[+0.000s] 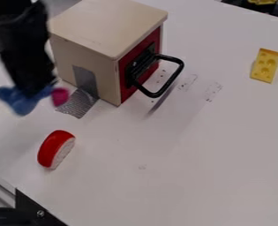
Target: Move the blue doll to the bottom side of the table
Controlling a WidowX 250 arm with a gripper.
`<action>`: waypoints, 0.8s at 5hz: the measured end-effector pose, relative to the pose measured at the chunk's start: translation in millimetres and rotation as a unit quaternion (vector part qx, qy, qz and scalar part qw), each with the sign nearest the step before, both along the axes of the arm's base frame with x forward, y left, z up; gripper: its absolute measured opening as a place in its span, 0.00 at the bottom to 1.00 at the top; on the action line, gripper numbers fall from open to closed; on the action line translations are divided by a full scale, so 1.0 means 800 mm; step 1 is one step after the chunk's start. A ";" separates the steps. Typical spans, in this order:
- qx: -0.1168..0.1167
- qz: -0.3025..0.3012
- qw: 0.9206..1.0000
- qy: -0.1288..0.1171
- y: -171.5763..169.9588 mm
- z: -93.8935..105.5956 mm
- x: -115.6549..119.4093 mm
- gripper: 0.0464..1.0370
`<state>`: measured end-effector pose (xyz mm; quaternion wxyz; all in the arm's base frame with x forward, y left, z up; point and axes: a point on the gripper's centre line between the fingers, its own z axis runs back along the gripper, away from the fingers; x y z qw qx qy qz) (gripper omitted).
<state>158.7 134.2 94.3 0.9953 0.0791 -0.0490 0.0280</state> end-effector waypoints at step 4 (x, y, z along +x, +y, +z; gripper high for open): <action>0.000 0.040 0.999 0.017 0.039 -0.061 -0.051 0.40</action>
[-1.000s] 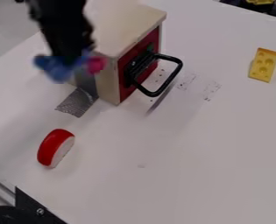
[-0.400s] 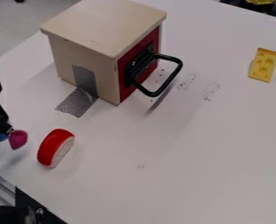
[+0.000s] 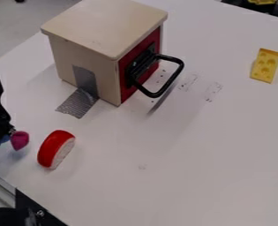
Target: Move the blue doll to the bottom side of the table
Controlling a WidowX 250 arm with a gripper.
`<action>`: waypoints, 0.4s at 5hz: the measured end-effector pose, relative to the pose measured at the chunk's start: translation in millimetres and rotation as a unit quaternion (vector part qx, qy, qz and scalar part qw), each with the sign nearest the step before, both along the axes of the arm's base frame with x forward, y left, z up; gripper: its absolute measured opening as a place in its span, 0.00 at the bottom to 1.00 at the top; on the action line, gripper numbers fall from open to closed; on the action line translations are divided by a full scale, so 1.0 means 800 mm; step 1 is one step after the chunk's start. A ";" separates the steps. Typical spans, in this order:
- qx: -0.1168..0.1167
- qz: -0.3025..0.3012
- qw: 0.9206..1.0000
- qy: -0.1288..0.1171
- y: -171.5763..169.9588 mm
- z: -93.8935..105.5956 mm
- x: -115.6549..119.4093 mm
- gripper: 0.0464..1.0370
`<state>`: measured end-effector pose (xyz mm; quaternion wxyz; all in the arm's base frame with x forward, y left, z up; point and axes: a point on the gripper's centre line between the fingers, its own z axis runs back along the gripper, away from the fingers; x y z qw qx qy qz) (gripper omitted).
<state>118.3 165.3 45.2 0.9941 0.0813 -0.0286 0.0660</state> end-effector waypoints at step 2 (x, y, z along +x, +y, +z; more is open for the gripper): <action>-0.005 -0.041 0.999 -0.032 -0.014 0.047 0.024 0.96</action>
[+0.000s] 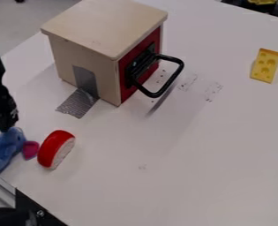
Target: Move the blue doll to the bottom side of the table
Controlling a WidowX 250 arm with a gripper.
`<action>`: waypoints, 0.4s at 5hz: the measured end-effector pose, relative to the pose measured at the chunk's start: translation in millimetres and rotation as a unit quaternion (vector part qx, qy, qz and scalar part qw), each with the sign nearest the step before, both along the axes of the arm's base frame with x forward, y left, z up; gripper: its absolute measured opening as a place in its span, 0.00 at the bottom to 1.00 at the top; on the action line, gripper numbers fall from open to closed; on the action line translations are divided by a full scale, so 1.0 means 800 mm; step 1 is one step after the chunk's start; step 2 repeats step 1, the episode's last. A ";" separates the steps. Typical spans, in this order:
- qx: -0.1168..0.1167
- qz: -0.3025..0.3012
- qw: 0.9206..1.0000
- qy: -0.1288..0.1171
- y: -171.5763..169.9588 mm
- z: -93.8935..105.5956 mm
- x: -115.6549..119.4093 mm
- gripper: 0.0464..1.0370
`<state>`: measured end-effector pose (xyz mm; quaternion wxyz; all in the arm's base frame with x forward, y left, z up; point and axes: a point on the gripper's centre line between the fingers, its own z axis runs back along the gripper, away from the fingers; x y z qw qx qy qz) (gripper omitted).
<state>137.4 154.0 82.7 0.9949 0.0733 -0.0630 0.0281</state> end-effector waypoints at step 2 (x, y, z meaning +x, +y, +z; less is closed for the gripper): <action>-0.005 -0.024 1.000 -0.013 -0.008 0.036 0.009 0.96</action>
